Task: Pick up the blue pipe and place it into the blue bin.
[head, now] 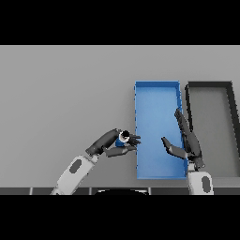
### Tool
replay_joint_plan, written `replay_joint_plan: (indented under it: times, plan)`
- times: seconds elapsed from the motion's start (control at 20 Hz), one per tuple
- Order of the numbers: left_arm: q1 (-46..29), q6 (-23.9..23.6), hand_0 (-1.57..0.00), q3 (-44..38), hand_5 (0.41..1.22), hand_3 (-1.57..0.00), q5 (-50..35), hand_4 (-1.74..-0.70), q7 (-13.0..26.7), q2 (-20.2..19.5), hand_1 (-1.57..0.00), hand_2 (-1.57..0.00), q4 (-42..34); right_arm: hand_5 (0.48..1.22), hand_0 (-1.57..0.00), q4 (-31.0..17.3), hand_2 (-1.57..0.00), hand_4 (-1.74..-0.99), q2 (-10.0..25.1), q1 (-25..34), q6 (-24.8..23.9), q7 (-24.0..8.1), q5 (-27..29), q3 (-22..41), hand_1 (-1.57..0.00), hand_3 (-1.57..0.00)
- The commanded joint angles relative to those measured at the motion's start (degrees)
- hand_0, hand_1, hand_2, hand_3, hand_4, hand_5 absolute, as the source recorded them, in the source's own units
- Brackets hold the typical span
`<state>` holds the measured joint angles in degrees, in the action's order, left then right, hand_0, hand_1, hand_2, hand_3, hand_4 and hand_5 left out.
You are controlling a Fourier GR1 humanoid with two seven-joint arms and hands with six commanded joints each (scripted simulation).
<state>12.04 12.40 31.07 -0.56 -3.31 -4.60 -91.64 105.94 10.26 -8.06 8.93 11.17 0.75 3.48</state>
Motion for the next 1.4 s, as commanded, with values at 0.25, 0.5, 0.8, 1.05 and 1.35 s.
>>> replay_joint_plan:
  times: [0.25, 0.5, 0.8, 1.05, 1.35]
  plan:
    - [-0.87, 0.75, -1.57, -0.57, 1.221, -1.57, 1.72, -1.47, -0.05, 0.4, -1.57, -1.57, -0.9, 0.543, 0.0, 12.08, 0.0, -1.194, 8.93, 4.76, 8.21, -11.72, 5.6, 3.94, 0.0, 0.0]
    - [-0.77, 1.54, -1.57, -0.6, 1.221, -1.57, 3.51, -1.47, 0.48, 1.74, -1.57, -1.57, -0.61, 0.523, 0.0, 14.23, 0.0, -1.256, 11.81, 10.15, 12.18, -18.08, 7.36, 7.62, 0.0, 0.0]
    - [-1.02, 2.68, -1.57, -1.9, 1.221, -1.57, 4.27, -1.48, 1.25, 2.51, -1.57, -1.57, -0.82, 0.525, 0.0, 13.51, 0.0, -1.22, 10.03, 17.48, 15.03, -23.96, 11.0, 12.83, 0.0, 0.0]
    - [-0.16, 5.37, -1.57, -3.33, 1.221, -1.57, 3.39, -1.48, 1.31, 3.7, -1.57, -1.57, 0.4, 0.514, 0.0, 9.03, 0.0, -1.192, 7.26, 24.36, 16.75, -27.85, 10.05, 16.51, 0.0, 0.0]
    - [-1.16, 8.27, -1.57, -4.35, 1.221, -1.57, 3.38, -1.46, -0.79, 4.35, -1.57, -1.57, 1.02, 0.517, -0.02, 3.43, -0.13, -1.222, 3.54, 30.46, 18.79, -30.19, 10.73, 18.81, -0.11, -0.05]
